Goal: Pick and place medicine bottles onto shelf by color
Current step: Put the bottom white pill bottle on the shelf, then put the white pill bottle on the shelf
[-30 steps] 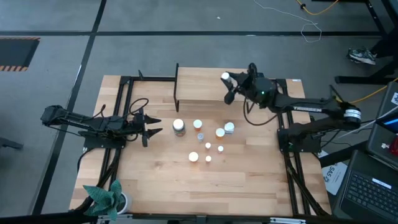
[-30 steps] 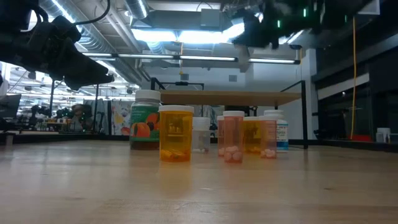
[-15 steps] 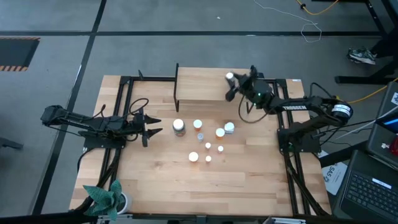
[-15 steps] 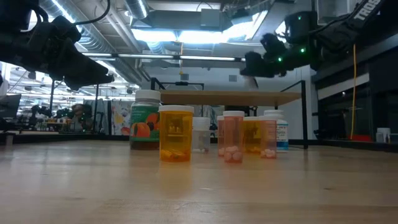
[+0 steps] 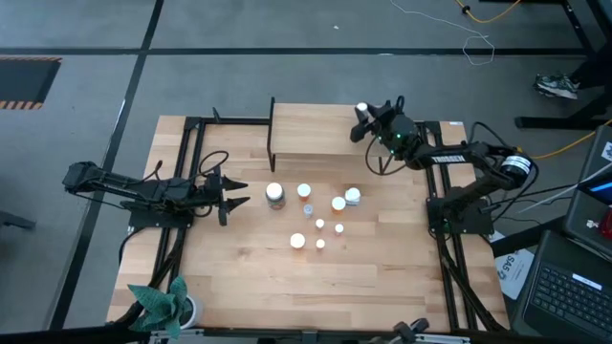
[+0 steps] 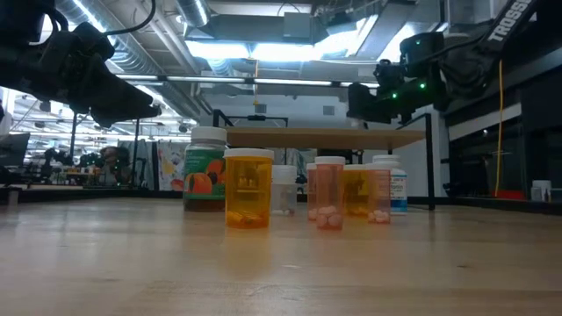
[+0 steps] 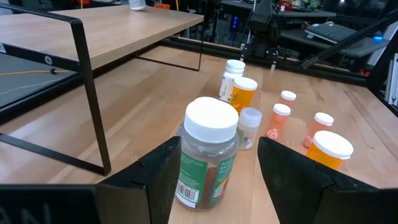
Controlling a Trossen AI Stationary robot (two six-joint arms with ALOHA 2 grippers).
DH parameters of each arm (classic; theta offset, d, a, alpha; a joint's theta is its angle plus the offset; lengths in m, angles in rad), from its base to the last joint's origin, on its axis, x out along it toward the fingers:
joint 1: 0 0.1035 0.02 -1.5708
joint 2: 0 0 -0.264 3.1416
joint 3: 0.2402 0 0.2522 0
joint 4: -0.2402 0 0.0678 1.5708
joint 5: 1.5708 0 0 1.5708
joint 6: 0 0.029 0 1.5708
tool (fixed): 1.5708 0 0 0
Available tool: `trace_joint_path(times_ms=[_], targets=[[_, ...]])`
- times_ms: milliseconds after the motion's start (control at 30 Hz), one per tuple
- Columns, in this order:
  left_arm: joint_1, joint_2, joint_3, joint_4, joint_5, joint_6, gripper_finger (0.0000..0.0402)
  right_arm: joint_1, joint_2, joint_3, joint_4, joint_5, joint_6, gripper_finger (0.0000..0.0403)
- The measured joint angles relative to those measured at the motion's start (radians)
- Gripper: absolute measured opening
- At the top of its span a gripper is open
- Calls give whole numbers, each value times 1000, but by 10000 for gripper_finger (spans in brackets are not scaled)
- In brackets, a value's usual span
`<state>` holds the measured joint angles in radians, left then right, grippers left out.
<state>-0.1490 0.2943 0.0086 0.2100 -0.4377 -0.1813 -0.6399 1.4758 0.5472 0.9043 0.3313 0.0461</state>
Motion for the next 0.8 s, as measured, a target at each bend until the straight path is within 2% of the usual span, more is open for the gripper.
trace_joint_path(times_ms=[100, 333, 533, 700, 800], targets=[[0, 0, 0, 0, 0, 0, 209, 0, 11, 0, 27, 0, -3, 169], [0, 0, 0, 0, 0, 0, 209, 0, 12, 0, 38, 42, -2, 255], [0, 0, 0, 0, 0, 0, 209, 0, 12, 0, 163, 35, -18, 282], [0, 0, 0, 0, 0, 0, 209, 11, -36, 1, 263, -106, -41, 279], [0, 0, 0, 0, 0, 0, 209, 47, -96, 1, 256, -252, 31, 275]])
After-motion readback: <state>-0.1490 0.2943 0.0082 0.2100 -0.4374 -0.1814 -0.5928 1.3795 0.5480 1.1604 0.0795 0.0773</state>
